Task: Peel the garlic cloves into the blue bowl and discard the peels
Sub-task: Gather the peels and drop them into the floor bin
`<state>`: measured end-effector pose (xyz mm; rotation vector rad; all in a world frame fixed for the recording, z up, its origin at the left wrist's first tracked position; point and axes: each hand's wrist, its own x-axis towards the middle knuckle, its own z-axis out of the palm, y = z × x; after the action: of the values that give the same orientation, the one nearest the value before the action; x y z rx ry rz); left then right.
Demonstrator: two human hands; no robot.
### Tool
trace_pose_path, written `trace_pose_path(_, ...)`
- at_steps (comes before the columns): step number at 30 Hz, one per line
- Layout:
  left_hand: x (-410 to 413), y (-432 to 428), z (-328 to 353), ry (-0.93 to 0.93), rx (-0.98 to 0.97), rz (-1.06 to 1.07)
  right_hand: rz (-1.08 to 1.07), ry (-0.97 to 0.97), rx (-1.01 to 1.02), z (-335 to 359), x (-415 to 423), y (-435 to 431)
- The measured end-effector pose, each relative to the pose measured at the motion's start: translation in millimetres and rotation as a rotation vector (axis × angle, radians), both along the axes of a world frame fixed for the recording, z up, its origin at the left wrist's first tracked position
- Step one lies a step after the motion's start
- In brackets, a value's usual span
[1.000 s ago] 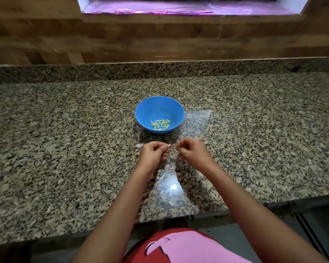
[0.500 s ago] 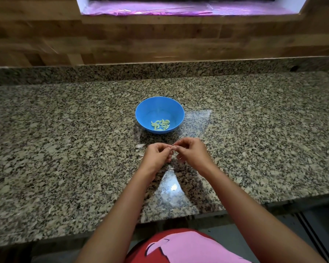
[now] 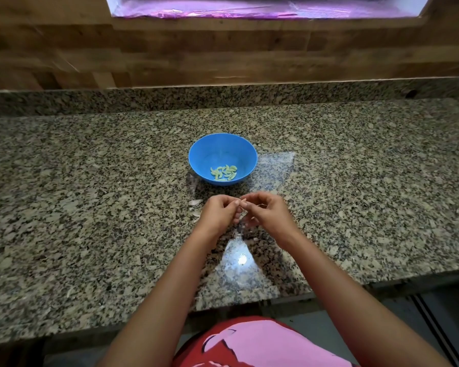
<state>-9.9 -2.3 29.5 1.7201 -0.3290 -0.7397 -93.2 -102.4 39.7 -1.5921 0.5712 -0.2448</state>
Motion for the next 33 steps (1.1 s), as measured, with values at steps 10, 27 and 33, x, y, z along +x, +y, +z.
trace_pose_path(10,-13,-1,15,-0.63,0.347,-0.077,-0.03,0.021,-0.178,-3,2,-6)
trace_pose_path(27,-4,5,3,-0.445,0.315,0.02,-0.03,0.153,0.012,-5,-1,-11)
trace_pose_path(33,-5,5,3,-0.359,0.234,0.039,-0.085,0.102,0.109,-2,2,-8)
